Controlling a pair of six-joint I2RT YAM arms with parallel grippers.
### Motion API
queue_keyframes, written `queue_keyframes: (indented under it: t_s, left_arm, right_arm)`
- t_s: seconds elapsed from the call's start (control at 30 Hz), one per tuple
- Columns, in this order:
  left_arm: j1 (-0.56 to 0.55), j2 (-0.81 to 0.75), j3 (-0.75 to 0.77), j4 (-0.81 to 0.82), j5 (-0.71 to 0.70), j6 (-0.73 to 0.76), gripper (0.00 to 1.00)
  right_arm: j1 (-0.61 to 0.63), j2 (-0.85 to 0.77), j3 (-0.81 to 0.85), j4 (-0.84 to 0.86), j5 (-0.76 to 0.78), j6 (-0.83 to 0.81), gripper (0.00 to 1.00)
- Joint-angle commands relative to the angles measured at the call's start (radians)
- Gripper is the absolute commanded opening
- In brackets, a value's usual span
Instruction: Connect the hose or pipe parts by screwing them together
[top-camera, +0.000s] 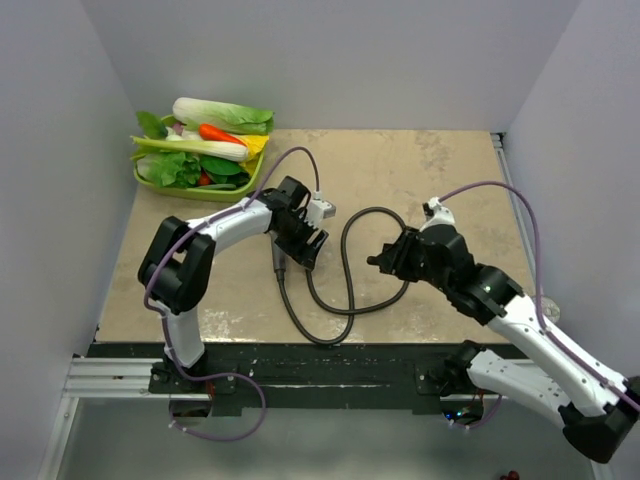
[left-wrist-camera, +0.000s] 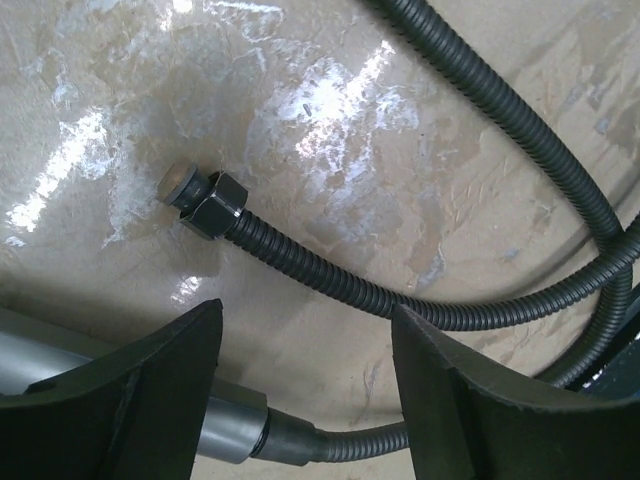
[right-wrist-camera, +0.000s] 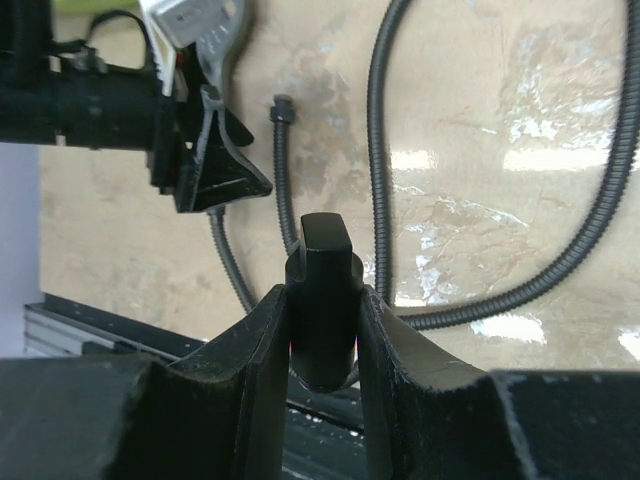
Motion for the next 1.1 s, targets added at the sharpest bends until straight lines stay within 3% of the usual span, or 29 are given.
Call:
queue_keyframes:
  t_s: [0.0, 0.2, 0.53, 0.9, 1.07]
  left_arm:
    - [-0.002, 0.031, 0.048, 0.000, -0.019, -0.047, 0.69]
    - [-0.002, 0.104, 0.065, 0.038, -0.011, -0.050, 0.60]
    - [-0.002, 0.113, 0.051, 0.111, -0.016, -0.029, 0.53]
    - [0.000, 0.094, -0.001, 0.158, -0.017, -0.003, 0.36]
    - [-0.002, 0.102, -0.008, 0.178, -0.003, -0.001, 0.34]
  right_arm:
    - [0.004, 0.111, -0.060, 0.203, -0.040, 0.018, 0.00]
    - [0.020, 0.242, -0.085, 0.340, -0.019, -0.017, 0.00]
    - [0.198, 0.527, -0.059, 0.438, 0.082, -0.028, 0.00]
    - [0.255, 0.651, -0.054, 0.481, 0.095, 0.004, 0.00]
    - [0.324, 0.696, -0.047, 0.507, 0.090, 0.055, 0.00]
